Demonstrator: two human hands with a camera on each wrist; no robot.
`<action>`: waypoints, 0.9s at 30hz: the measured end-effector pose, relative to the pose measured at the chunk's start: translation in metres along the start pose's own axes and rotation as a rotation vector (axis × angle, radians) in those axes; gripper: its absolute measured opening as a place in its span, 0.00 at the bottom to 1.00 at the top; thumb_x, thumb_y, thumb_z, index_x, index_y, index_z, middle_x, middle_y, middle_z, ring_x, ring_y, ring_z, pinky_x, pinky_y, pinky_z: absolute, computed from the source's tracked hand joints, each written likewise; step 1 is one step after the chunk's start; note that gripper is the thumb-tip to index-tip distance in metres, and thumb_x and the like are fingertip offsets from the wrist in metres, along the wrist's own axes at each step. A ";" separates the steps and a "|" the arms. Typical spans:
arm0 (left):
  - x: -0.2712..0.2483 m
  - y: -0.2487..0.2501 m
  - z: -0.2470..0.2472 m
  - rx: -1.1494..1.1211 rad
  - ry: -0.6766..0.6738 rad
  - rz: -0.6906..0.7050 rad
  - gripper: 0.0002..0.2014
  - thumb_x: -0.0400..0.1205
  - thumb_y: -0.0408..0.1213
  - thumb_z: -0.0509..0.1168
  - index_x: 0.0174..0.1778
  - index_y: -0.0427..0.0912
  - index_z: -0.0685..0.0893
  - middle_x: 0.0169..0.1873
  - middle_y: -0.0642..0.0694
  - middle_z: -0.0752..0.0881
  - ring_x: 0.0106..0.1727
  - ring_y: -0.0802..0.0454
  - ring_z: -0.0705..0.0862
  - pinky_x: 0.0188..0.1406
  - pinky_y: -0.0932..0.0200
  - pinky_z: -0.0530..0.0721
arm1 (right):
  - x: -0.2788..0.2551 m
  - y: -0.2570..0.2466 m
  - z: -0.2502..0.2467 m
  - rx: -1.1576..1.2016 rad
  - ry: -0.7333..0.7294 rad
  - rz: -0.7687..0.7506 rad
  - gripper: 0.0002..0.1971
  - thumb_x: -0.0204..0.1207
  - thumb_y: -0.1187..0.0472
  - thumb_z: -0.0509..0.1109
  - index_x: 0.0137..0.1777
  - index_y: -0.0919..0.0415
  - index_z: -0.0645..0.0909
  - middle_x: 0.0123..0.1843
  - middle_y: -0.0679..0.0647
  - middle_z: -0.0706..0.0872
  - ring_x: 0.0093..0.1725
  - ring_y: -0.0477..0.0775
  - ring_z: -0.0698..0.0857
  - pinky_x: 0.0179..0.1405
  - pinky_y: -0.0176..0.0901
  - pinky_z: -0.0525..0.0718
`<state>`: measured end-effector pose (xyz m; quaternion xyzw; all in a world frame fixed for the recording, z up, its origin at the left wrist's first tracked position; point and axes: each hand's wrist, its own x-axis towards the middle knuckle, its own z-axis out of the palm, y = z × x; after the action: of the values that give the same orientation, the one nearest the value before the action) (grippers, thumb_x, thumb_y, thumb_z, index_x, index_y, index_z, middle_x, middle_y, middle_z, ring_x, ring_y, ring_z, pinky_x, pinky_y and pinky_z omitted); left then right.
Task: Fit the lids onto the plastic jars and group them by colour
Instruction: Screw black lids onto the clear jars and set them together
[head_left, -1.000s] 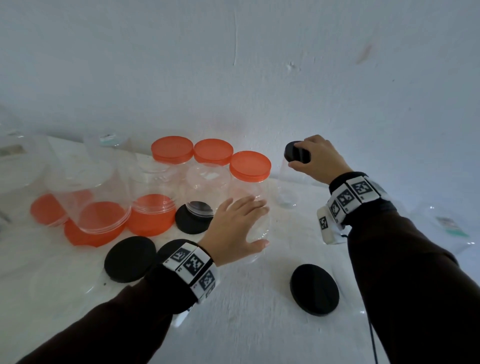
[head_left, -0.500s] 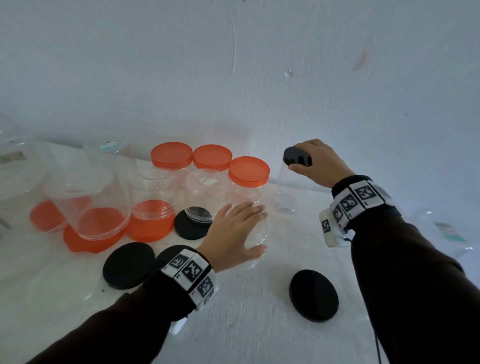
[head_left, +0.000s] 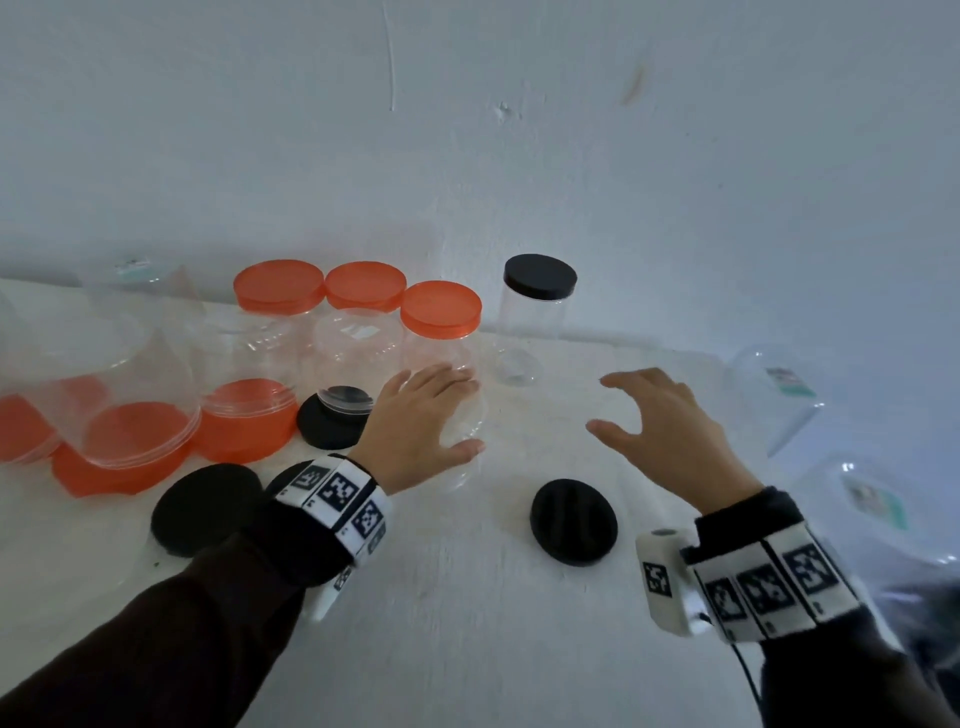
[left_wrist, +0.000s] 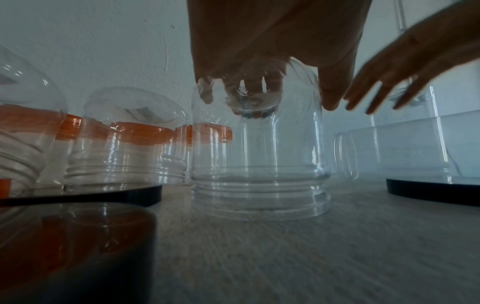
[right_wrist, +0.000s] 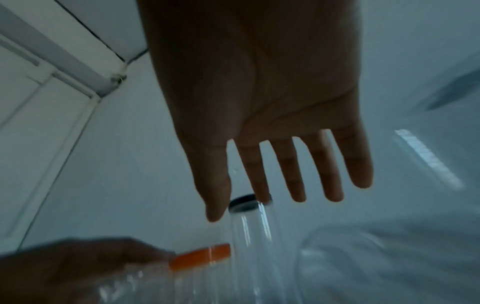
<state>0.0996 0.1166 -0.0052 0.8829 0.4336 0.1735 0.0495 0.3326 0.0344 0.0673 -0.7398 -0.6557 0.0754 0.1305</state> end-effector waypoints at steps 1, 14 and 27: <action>0.000 0.000 0.000 0.013 -0.023 -0.006 0.44 0.67 0.69 0.40 0.76 0.49 0.66 0.78 0.54 0.64 0.80 0.55 0.58 0.77 0.47 0.52 | -0.005 0.006 0.007 -0.038 -0.053 0.031 0.29 0.76 0.44 0.66 0.76 0.48 0.65 0.77 0.48 0.65 0.73 0.56 0.66 0.62 0.54 0.73; 0.001 -0.001 0.000 -0.020 0.003 0.000 0.45 0.66 0.70 0.43 0.73 0.46 0.71 0.76 0.52 0.69 0.78 0.53 0.63 0.77 0.44 0.58 | -0.019 0.031 0.033 -0.085 -0.057 0.197 0.42 0.73 0.47 0.71 0.81 0.50 0.50 0.69 0.67 0.67 0.66 0.65 0.67 0.65 0.49 0.69; -0.010 0.048 -0.006 -0.168 0.301 0.322 0.23 0.77 0.50 0.58 0.61 0.38 0.80 0.60 0.44 0.81 0.64 0.52 0.72 0.65 0.56 0.70 | -0.051 0.031 0.022 0.254 0.212 0.122 0.42 0.70 0.52 0.73 0.80 0.48 0.53 0.72 0.58 0.68 0.69 0.60 0.68 0.60 0.46 0.69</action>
<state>0.1276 0.0785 0.0087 0.8975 0.2738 0.3445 0.0293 0.3494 -0.0176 0.0339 -0.7596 -0.5772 0.0869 0.2867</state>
